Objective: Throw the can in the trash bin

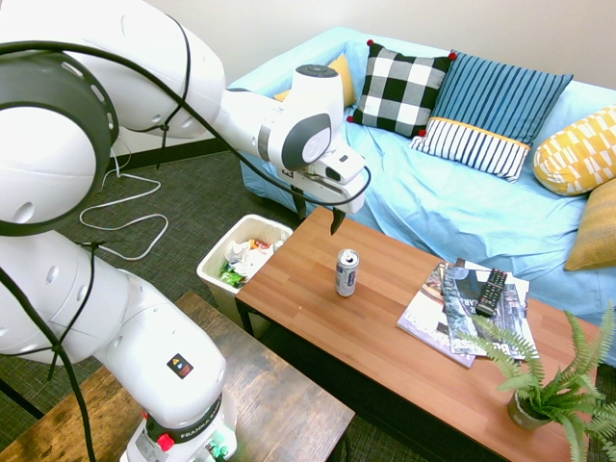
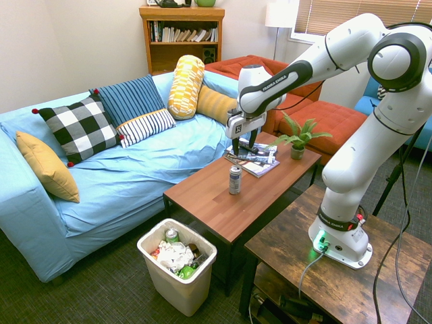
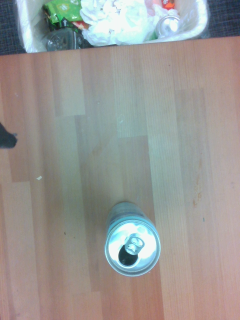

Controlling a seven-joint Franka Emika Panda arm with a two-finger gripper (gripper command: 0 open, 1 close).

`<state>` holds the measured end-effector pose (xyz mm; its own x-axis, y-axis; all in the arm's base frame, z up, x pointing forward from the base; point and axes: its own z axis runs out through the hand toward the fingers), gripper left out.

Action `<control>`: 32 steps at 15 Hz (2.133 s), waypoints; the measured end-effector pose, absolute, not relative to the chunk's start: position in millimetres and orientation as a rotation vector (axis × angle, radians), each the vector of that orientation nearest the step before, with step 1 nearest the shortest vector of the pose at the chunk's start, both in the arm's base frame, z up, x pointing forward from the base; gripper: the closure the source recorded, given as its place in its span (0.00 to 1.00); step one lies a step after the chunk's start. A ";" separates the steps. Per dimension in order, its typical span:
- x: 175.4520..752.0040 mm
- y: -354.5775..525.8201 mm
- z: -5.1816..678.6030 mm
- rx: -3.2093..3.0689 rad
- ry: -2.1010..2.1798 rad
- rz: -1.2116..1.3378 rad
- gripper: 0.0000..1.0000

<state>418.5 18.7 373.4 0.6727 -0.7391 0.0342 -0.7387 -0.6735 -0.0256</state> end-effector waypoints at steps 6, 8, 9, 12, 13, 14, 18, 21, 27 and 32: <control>428.0 10.5 358.0 -2.858 1.289 -0.089 0.00; 435.1 1.7 348.2 -2.846 1.316 -0.101 0.00; 439.5 -4.3 343.8 -2.838 1.335 -0.109 0.00; 458.4 -18.0 332.3 -2.809 1.373 -0.112 0.00; 465.1 -21.3 327.4 -2.803 1.382 -0.106 0.00; 471.4 -23.8 321.7 -2.801 1.389 -0.099 0.00; 494.2 -23.9 294.6 -2.804 1.399 -0.054 0.00; 507.6 -25.4 273.8 -2.814 1.419 -0.021 0.00; 523.4 -21.4 240.4 -2.844 1.424 0.039 0.00; 520.8 -8.9 207.9 -2.863 1.439 0.086 0.00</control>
